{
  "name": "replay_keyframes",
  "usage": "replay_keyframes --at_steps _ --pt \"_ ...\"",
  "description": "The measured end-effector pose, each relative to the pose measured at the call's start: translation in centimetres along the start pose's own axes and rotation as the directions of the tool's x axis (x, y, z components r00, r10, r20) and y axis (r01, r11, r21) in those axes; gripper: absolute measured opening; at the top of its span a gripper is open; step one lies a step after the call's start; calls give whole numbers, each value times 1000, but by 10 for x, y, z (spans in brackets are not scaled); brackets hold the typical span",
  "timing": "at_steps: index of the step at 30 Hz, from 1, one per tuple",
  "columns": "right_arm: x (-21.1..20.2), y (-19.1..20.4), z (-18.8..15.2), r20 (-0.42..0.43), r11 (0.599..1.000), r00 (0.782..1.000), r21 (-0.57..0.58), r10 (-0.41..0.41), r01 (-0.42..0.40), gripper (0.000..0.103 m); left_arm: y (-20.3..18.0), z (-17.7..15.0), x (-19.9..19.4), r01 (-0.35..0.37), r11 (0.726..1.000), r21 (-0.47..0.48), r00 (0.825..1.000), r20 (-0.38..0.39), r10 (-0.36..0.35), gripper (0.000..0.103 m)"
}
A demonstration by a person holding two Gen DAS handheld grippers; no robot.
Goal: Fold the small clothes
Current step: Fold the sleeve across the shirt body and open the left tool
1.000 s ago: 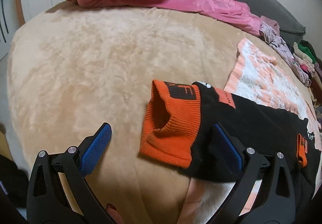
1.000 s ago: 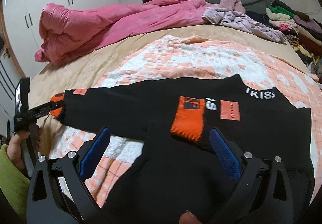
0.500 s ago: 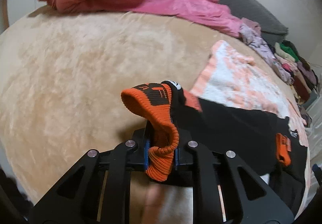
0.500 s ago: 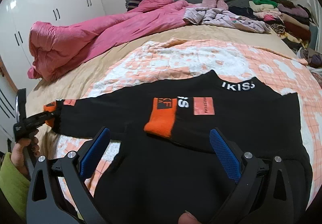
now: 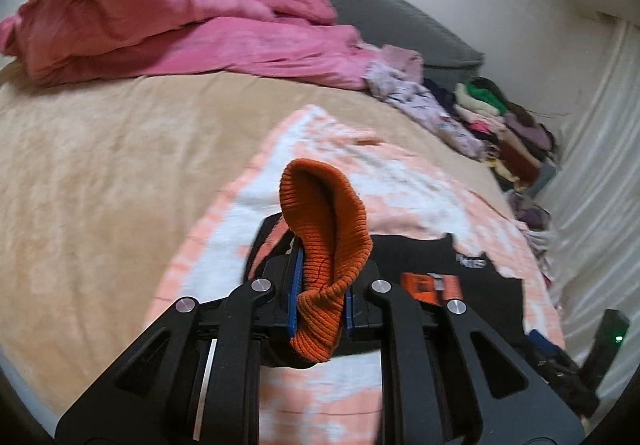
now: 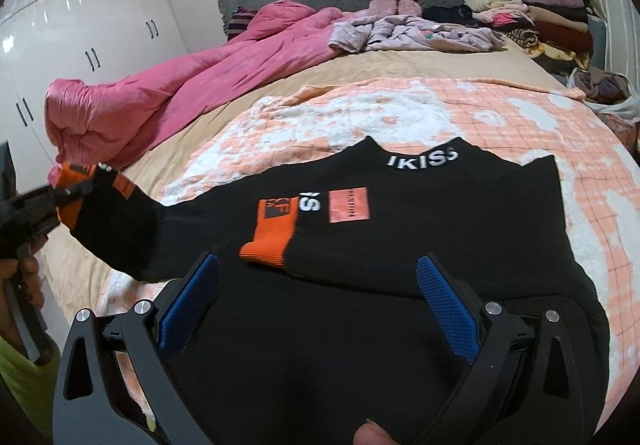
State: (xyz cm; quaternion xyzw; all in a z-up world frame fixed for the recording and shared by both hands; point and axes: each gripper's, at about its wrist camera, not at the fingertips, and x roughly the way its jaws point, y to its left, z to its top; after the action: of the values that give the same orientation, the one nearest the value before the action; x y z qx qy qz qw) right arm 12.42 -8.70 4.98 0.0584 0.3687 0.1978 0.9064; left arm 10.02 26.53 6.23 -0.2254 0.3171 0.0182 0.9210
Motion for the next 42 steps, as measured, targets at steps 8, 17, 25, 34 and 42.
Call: replay_keyframes --at_steps 8,17,25,34,42 --pt "-12 -27 -4 17 999 1000 51 -17 16 99 -70 -2 19 108 992 72 993 -50 -104 8" --pt "-24 -68 -10 35 991 998 128 -47 42 99 -136 -24 60 197 972 127 972 -155 -176 8" --pt "-28 -102 -20 23 978 997 198 -70 64 99 -174 -55 102 230 959 168 945 -273 -179 8" --pt "-26 -117 -28 -1 971 997 227 -81 80 99 -195 -90 137 247 951 185 911 -379 -163 20" --pt "-18 -111 -28 -22 974 997 213 -72 75 99 -188 -84 116 247 950 189 920 -352 -170 47"
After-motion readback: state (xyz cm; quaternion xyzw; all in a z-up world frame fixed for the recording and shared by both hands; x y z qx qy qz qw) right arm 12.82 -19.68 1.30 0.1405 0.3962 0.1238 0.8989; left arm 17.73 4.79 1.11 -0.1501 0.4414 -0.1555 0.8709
